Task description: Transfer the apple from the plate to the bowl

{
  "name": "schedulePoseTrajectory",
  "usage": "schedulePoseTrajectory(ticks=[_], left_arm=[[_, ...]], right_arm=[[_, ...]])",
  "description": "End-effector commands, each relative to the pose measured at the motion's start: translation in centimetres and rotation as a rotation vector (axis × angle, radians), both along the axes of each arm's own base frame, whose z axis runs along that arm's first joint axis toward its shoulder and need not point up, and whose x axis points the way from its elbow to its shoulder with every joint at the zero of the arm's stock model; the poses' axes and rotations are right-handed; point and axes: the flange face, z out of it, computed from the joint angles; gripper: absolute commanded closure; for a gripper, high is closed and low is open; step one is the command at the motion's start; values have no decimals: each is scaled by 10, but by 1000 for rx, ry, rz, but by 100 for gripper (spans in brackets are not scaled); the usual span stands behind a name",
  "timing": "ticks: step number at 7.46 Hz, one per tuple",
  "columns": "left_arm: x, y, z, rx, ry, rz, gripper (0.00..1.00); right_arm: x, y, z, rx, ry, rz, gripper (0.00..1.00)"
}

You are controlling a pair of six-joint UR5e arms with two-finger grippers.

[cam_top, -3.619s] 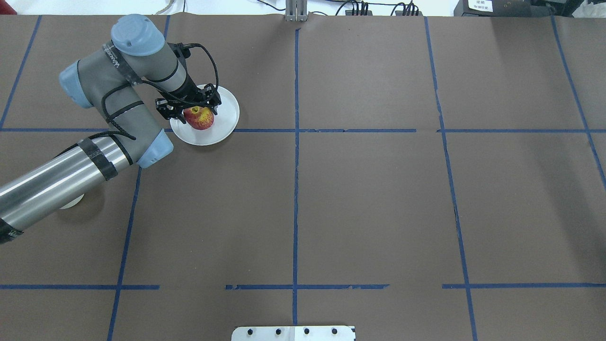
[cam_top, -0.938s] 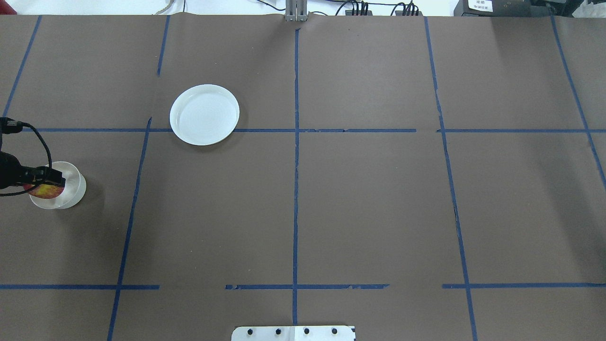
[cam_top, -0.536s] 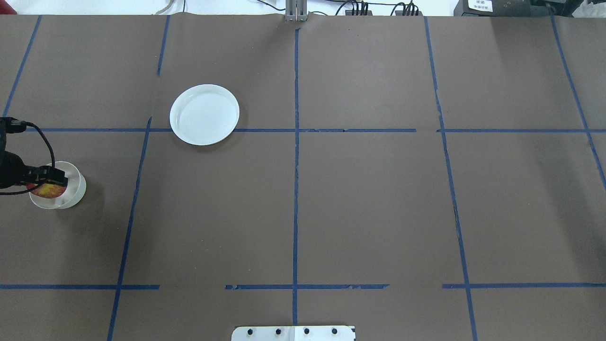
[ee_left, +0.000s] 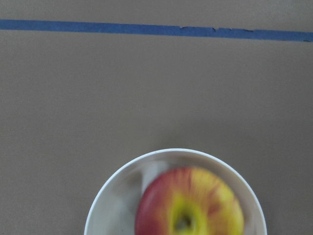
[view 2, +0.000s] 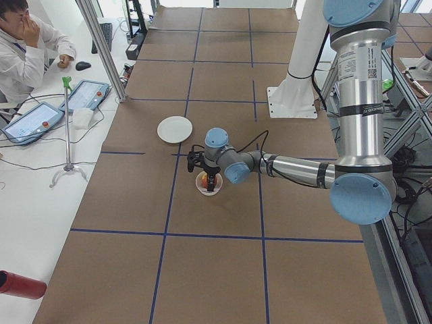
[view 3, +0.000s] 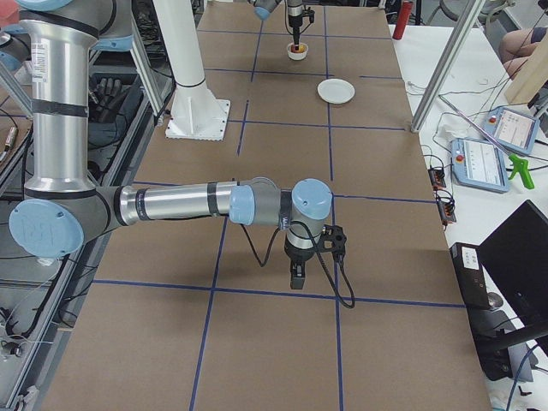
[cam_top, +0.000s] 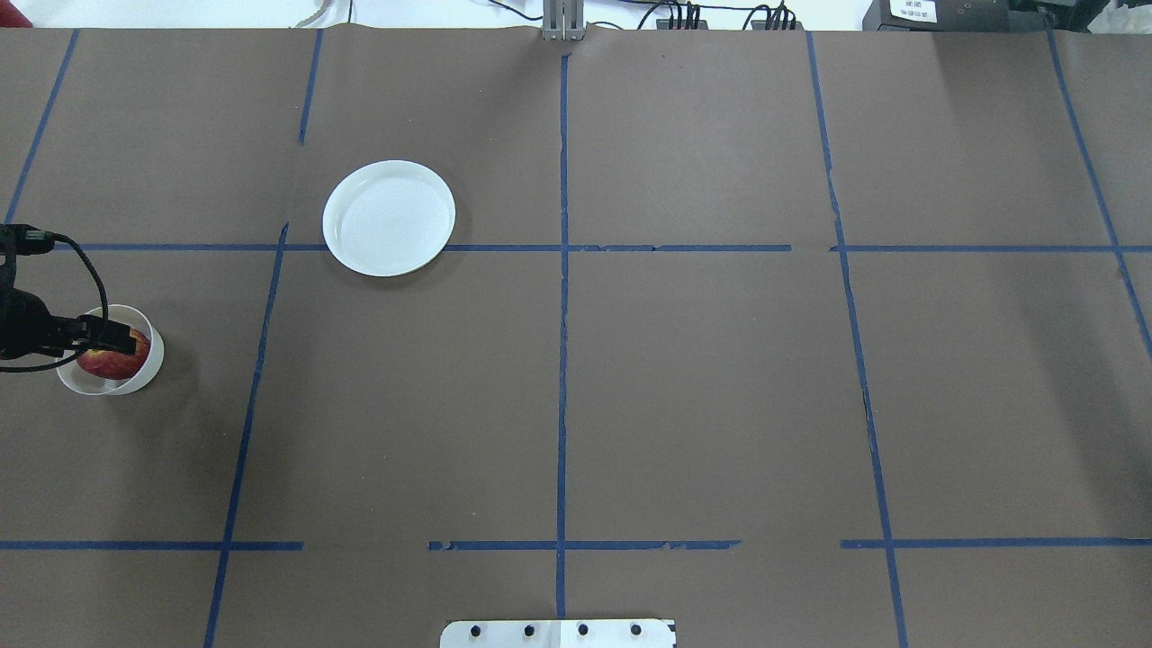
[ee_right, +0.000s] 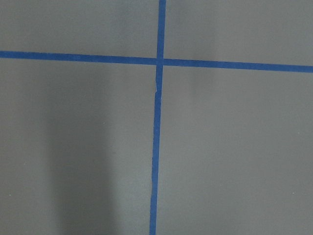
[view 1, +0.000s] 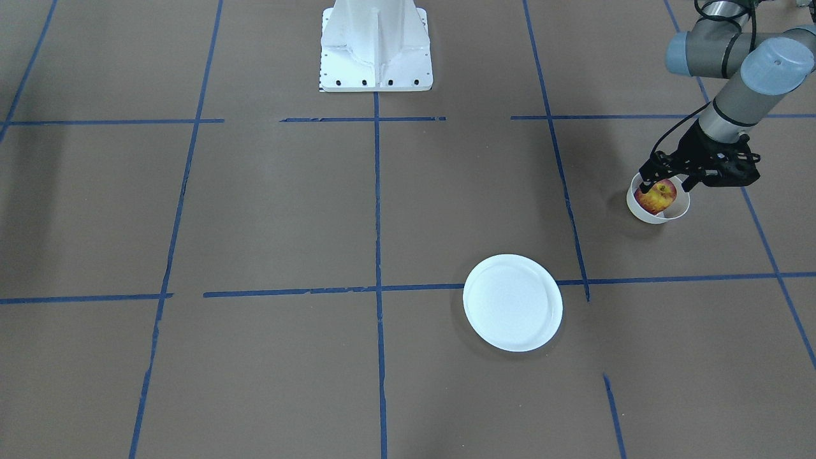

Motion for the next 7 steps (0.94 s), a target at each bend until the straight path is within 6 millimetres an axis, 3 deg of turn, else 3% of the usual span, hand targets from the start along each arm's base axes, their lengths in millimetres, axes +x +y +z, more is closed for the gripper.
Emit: schedulePoseTrajectory(ticks=[1, 3, 4, 5, 6, 7], left_arm=[[-18, 12, -25, 2, 19, 12, 6], [-127, -32, -20, 104, -90, 58, 6], [-177, -51, 1, 125, -122, 77, 5], [-236, -67, 42, 148, -120, 88, 5], [-306, -80, 94, 144, -92, 66, 2], [-360, -101, 134, 153, -105, 66, 2]], right_arm=[[0, 0, 1, -2, 0, 0, 0], [0, 0, 1, -2, 0, 0, 0], [0, 0, 0, -1, 0, 0, 0], [0, 0, 0, -1, 0, 0, 0], [0, 0, 0, -1, 0, 0, 0], [0, 0, 1, -2, 0, 0, 0]])
